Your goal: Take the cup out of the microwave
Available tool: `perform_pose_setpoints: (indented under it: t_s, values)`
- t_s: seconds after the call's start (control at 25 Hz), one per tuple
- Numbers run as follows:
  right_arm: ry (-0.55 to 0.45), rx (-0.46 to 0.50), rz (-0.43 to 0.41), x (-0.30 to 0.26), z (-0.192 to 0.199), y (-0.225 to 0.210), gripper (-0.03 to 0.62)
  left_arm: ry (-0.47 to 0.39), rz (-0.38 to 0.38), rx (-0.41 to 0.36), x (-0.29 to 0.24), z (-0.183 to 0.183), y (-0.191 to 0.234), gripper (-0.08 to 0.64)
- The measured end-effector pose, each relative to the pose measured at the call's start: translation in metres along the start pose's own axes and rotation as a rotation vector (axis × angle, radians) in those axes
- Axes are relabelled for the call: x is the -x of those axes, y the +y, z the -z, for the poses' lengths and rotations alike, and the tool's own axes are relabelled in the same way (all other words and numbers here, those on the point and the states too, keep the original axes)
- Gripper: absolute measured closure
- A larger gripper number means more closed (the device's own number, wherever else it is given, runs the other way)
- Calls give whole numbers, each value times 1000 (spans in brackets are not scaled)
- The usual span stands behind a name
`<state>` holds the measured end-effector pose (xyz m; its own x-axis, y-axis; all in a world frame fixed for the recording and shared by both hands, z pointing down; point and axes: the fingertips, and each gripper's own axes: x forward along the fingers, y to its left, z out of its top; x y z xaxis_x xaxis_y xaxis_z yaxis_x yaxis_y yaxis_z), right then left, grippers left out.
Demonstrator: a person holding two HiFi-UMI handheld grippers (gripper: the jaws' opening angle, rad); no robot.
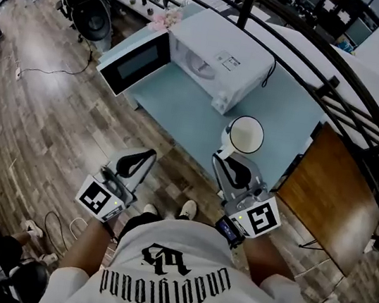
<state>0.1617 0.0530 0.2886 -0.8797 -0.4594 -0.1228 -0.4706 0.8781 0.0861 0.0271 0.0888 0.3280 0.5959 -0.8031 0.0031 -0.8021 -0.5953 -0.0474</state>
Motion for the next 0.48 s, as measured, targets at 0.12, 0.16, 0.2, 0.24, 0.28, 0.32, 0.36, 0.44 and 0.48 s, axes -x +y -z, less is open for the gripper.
perform_pose_setpoints:
  t_s: [0.12,0.16,0.2,0.24,0.28,0.32,0.36,0.44,0.48]
  values:
    - [-5,1,11,5,-6,19,554,-5,22,-7,15,-3,-10,509]
    - [-5,3,17,6,-9,26,554,-7,31,-10,20,-4,-13,509]
    - [-6,4,23,7,-11,34,554,-8,38,-12,27,-5,-15,509]
    - [-7,6,29,7,-14,41,554,-9,44,-13,35,-7,-17,509]
    - [-7,7,35,6,-17,49,554,-10,48,-12,43,-8,-17,509]
    - [-8,9,40,6,-19,57,554,-11,51,-11,53,-8,-18,509]
    - [-9,12,45,5,-21,66,554,-12,54,-11,63,-8,-18,509]
    - [-15,18,58,5,-27,83,554,-13,58,-9,84,-9,-19,509]
    - [-18,19,66,5,-30,93,554,-16,60,-7,95,-9,-19,509]
